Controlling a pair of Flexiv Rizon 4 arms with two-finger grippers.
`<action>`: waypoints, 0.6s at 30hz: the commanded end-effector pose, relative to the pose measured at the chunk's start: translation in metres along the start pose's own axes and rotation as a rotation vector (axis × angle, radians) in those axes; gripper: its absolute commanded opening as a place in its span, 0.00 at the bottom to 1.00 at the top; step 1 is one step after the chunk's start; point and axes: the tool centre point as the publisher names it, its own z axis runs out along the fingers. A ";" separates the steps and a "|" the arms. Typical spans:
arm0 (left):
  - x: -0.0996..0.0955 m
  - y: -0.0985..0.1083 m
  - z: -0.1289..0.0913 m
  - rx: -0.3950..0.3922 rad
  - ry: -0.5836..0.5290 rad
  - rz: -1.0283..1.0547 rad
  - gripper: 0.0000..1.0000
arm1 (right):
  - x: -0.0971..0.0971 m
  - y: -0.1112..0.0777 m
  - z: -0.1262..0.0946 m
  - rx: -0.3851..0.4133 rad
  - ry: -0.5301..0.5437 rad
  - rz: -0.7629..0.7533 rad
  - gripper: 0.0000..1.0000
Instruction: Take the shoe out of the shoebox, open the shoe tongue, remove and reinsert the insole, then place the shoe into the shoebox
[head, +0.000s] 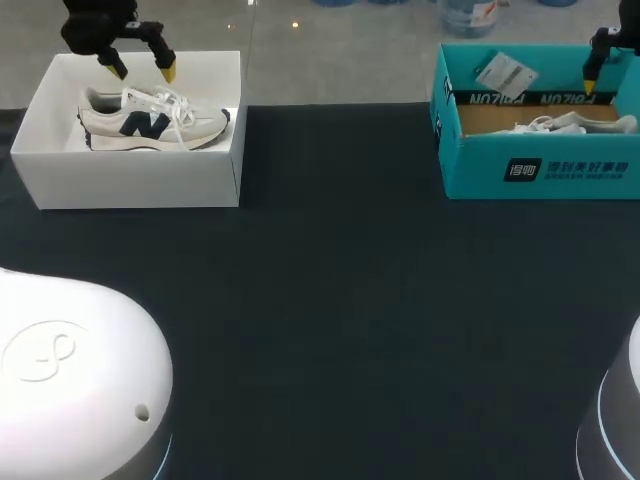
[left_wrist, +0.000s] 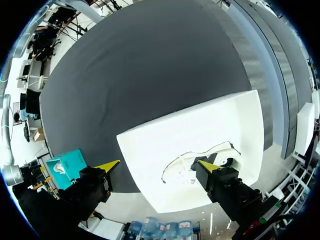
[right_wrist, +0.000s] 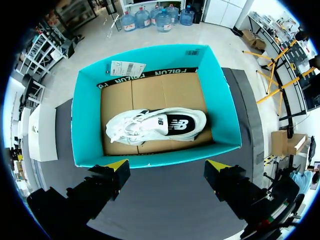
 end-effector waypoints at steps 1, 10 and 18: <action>0.005 0.006 0.002 0.083 0.050 -0.032 1.00 | 0.000 -0.001 0.000 -0.002 0.001 0.001 1.00; 0.010 0.006 0.008 0.110 0.057 -0.060 1.00 | 0.000 -0.001 0.000 -0.002 0.001 0.001 1.00; 0.010 0.006 0.008 0.110 0.057 -0.060 1.00 | 0.000 -0.001 0.000 -0.002 0.001 0.001 1.00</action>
